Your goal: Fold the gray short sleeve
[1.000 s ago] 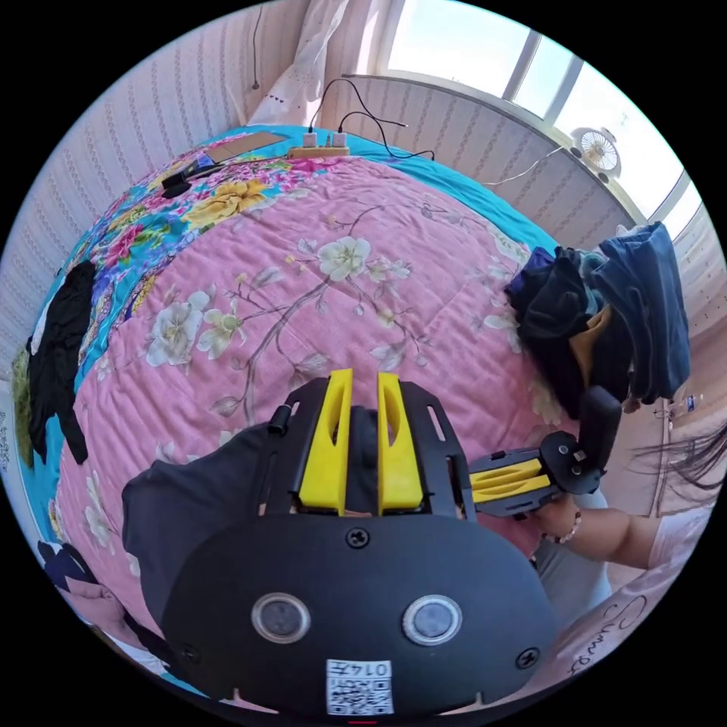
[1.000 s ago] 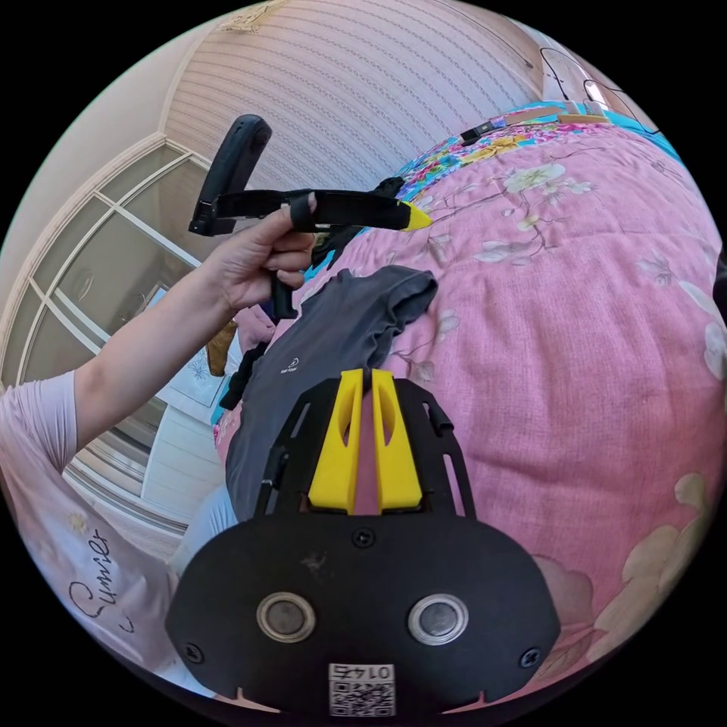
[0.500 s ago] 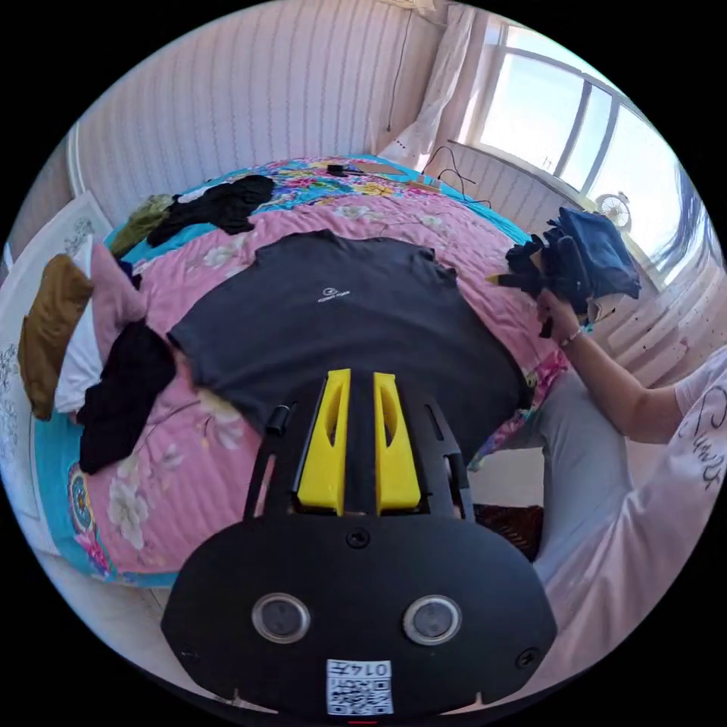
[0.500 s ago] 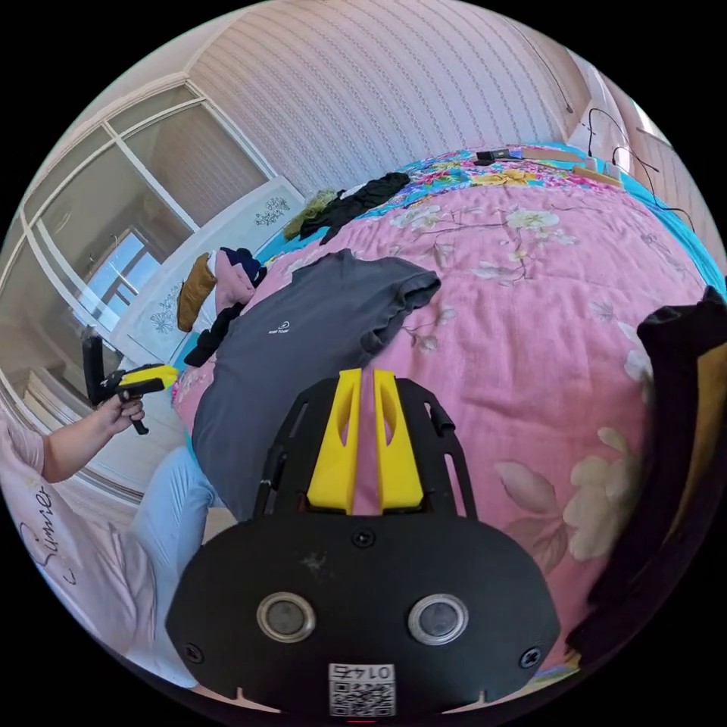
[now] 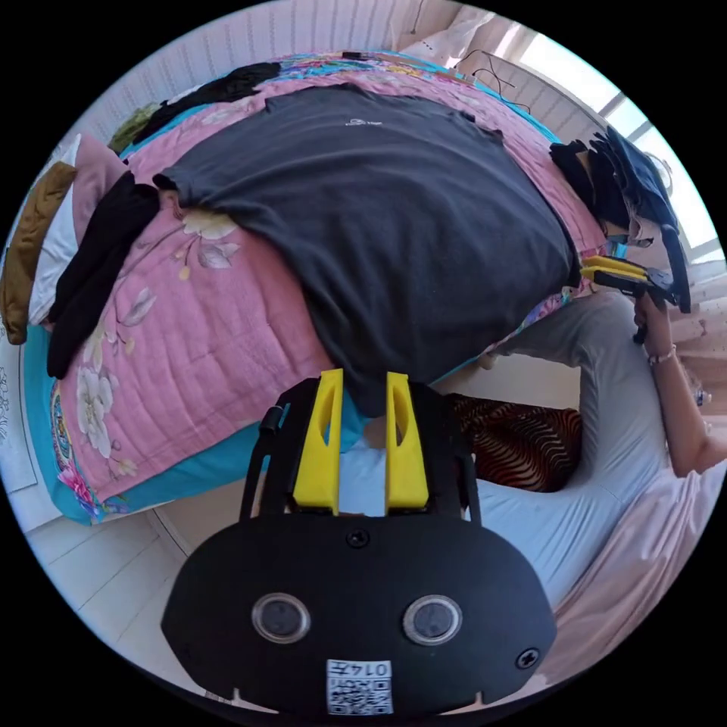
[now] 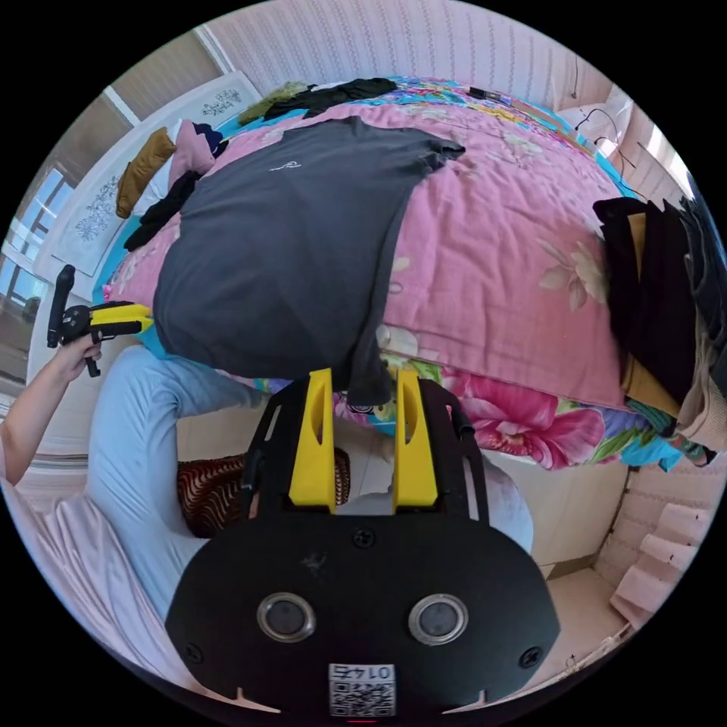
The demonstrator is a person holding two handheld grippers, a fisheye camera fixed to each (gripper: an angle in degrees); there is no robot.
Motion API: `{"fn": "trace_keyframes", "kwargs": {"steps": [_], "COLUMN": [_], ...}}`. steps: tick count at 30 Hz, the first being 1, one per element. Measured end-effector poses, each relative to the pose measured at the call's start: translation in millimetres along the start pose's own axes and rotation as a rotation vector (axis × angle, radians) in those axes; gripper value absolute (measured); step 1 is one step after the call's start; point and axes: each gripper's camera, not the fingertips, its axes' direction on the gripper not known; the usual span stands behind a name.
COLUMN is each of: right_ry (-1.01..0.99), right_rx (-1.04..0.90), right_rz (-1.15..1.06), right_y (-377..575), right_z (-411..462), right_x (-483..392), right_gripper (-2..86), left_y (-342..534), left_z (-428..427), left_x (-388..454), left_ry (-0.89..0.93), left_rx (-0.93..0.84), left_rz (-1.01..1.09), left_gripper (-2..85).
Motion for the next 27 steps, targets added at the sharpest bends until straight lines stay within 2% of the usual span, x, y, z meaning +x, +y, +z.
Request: {"fn": "trace_keyframes", "kwargs": {"steps": [4, 10, 14, 16, 20, 27], "right_ry": [-0.065, -0.214, -0.219, -0.218, -0.213, -0.235], "right_rx": [-0.075, 0.025, -0.109, -0.143, -0.203, -0.108], "right_rz": [0.067, 0.188, 0.103, 0.076, 0.093, 0.063], "right_y": [-6.7, 5.2, 4.1, 1.8, -2.0, 3.0], "right_z": [18.8, -5.8, -10.0, -1.6, 26.2, -8.9], "right_x": [11.0, 36.2, 30.8, 28.1, 25.0, 49.6], "right_gripper": [5.5, 1.4, 1.1, 1.2, 2.0, 7.6], "left_y": [-1.4, 17.9, 45.9, 42.8, 37.2, 63.2], "left_z": [12.8, -11.3, -20.7, -8.2, 8.8, -18.6], "left_x": [1.7, -4.4, -4.3, -3.1, 12.4, 8.4], "left_ry": [-0.072, 0.011, -0.009, 0.049, -0.043, -0.083], "left_rx": [0.000, 0.018, 0.053, 0.032, 0.016, 0.064], "left_rz": [0.001, 0.069, 0.093, 0.058, 0.068, 0.044], "left_gripper": [3.5, -0.8, -0.9, -0.9, -0.2, 1.3]}}
